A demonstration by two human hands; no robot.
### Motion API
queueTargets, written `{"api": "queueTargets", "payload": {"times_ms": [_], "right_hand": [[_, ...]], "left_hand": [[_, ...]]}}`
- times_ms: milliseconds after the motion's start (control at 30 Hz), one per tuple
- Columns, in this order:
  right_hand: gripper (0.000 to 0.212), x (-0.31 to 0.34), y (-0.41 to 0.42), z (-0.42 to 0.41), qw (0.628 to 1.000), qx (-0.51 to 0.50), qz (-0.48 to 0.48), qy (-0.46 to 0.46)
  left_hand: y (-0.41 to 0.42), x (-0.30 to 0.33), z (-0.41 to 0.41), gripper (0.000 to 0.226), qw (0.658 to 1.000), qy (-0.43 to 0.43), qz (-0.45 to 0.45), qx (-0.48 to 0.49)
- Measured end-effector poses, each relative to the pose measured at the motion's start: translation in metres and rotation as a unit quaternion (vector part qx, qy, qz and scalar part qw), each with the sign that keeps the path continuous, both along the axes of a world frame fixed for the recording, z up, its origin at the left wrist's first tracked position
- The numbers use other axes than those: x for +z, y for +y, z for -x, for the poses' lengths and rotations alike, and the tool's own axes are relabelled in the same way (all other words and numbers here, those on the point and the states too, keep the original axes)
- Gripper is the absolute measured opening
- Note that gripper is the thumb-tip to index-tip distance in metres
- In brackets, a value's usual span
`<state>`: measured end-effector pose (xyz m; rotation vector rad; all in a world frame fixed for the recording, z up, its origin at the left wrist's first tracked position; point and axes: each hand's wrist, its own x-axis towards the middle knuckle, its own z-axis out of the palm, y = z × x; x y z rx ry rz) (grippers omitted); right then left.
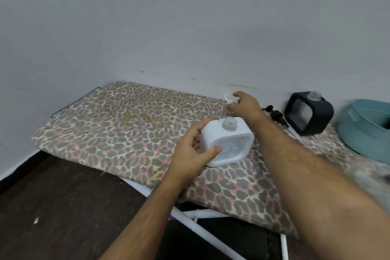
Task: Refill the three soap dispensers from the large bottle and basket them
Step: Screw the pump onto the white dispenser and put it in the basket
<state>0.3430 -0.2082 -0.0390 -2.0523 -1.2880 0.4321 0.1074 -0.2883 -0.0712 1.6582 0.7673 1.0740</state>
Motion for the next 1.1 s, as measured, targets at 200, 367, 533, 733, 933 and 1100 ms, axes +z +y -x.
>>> {"api": "queueTargets", "payload": {"times_ms": [200, 367, 533, 733, 933, 1100], "right_hand": [[0.036, -0.004, 0.020, -0.006, 0.998, -0.038, 0.015, -0.045], [0.029, -0.001, 0.014, -0.011, 0.998, -0.068, 0.006, 0.013], [0.019, 0.015, -0.015, -0.015, 0.994, -0.059, -0.044, 0.078], [0.010, 0.079, -0.081, 0.007, 0.964, 0.001, -0.221, 0.150], [0.015, 0.127, -0.126, 0.045, 0.902, 0.042, -0.381, 0.199], [0.024, 0.115, -0.132, 0.073, 0.896, 0.031, -0.399, 0.193]], "left_hand": [[0.001, -0.003, 0.001, 0.065, 1.000, -0.009, -0.017, 0.006], [0.001, -0.003, 0.001, 0.064, 1.000, -0.018, -0.009, 0.007], [0.001, -0.004, -0.001, 0.063, 1.000, -0.030, 0.008, 0.001], [-0.002, -0.002, 0.001, 0.063, 0.999, -0.043, 0.018, -0.017], [-0.006, -0.001, 0.001, 0.062, 0.999, -0.030, 0.016, -0.023], [-0.007, 0.000, 0.001, 0.061, 0.999, -0.024, 0.017, -0.031]]}}
